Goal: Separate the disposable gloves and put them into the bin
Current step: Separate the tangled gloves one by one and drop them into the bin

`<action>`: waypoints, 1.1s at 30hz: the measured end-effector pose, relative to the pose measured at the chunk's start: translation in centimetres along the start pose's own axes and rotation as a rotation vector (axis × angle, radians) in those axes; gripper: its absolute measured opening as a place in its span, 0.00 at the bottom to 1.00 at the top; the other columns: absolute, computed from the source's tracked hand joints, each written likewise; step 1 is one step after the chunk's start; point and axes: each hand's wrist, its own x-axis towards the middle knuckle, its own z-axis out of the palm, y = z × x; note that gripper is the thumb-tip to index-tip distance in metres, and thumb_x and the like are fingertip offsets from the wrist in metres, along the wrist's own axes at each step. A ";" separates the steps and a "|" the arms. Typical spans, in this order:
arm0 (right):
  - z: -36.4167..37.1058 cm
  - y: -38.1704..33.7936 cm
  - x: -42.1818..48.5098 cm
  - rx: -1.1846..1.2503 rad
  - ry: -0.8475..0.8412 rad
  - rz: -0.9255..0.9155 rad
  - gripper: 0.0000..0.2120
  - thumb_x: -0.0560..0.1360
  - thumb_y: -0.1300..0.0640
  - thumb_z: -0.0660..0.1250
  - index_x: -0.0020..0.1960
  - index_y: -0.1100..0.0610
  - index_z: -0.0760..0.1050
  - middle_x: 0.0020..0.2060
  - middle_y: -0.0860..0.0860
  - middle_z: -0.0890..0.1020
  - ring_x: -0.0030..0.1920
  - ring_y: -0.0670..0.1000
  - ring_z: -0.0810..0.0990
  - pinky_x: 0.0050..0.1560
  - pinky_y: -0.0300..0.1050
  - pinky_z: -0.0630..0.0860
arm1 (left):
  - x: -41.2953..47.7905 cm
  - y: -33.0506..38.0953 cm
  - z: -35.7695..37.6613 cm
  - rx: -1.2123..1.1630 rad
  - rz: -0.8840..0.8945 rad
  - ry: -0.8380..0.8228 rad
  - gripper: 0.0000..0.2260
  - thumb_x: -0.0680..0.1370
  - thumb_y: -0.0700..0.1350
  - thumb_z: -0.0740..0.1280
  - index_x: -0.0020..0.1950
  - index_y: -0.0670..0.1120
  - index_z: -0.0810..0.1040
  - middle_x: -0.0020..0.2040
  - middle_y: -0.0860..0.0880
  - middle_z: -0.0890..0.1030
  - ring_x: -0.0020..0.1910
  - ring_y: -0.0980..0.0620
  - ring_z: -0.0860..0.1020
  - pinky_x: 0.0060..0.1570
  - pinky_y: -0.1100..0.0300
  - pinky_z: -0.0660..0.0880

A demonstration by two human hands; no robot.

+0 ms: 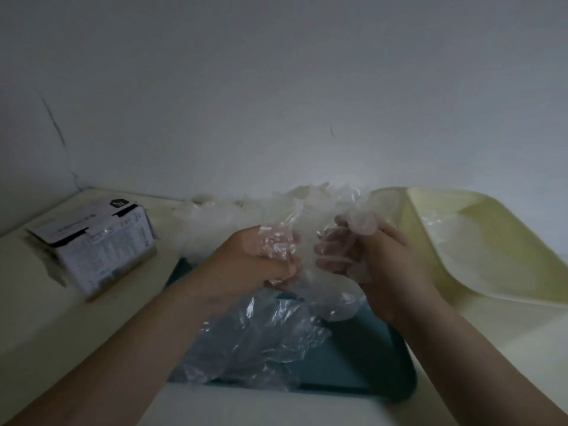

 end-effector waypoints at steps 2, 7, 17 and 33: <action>-0.1 -0.1 -0.1 -0.043 -0.002 -0.024 0.08 0.82 0.62 0.66 0.51 0.66 0.80 0.40 0.63 0.84 0.37 0.62 0.84 0.37 0.57 0.84 | -0.3 0.5 -1.3 0.123 -0.037 -0.158 0.21 0.72 0.34 0.80 0.64 0.44 0.82 0.53 0.42 0.87 0.52 0.44 0.86 0.53 0.50 0.83; -0.5 0.1 -1.3 -0.286 -0.197 -0.031 0.11 0.81 0.58 0.68 0.51 0.68 0.81 0.38 0.60 0.82 0.35 0.55 0.81 0.33 0.46 0.79 | -0.5 1.2 -2.0 0.089 0.018 -0.068 0.23 0.67 0.49 0.85 0.60 0.47 0.85 0.56 0.45 0.87 0.57 0.48 0.85 0.62 0.54 0.77; 0.4 -0.4 -2.1 0.044 0.048 -0.110 0.16 0.79 0.72 0.62 0.65 0.65 0.75 0.55 0.67 0.83 0.51 0.63 0.86 0.56 0.60 0.84 | -3.6 4.1 -3.8 -0.048 0.279 0.109 0.01 0.78 0.38 0.72 0.48 0.43 0.83 0.38 0.46 0.82 0.35 0.49 0.82 0.36 0.55 0.81; 0.5 0.2 -3.1 -0.776 -0.422 -0.163 0.12 0.80 0.56 0.72 0.43 0.64 0.83 0.28 0.55 0.80 0.27 0.49 0.73 0.30 0.39 0.71 | -5.9 0.6 -6.9 1.007 0.065 0.255 0.12 0.76 0.60 0.74 0.44 0.52 0.84 0.40 0.54 0.86 0.40 0.56 0.84 0.45 0.54 0.82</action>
